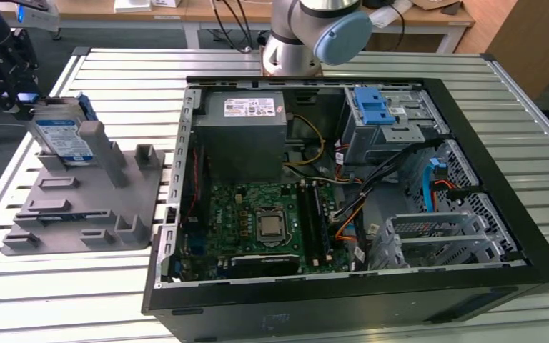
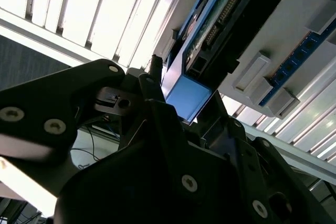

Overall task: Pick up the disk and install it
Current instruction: 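Pick up the disk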

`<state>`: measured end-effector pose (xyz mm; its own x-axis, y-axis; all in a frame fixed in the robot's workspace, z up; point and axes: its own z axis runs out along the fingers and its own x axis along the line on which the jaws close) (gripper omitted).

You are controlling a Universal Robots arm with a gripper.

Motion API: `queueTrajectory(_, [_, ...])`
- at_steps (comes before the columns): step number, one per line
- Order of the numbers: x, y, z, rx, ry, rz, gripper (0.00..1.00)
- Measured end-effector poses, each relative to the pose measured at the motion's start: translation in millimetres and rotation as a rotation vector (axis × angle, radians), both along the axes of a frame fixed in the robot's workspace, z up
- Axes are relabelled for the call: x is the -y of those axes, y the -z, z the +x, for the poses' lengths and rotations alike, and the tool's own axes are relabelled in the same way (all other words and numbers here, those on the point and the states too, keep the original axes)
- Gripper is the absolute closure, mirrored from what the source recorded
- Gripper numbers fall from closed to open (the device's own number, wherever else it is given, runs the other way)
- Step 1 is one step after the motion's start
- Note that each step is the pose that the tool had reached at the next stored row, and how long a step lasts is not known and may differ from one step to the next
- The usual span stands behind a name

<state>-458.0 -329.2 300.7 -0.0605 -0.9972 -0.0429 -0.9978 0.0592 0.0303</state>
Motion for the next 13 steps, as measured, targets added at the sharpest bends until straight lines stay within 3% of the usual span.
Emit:
queueTrajectory(7, [0.0, 1.5, 0.0, 0.0014, 0.0, 0.0002, 0.47])
queueTrajectory(9, [0.0, 3.1, 0.0, 0.0015, 0.0, 0.0, 0.4])
queueTrajectory(13, [0.1, 8.2, -0.1, 0.002, 0.0, 0.0, 0.4])
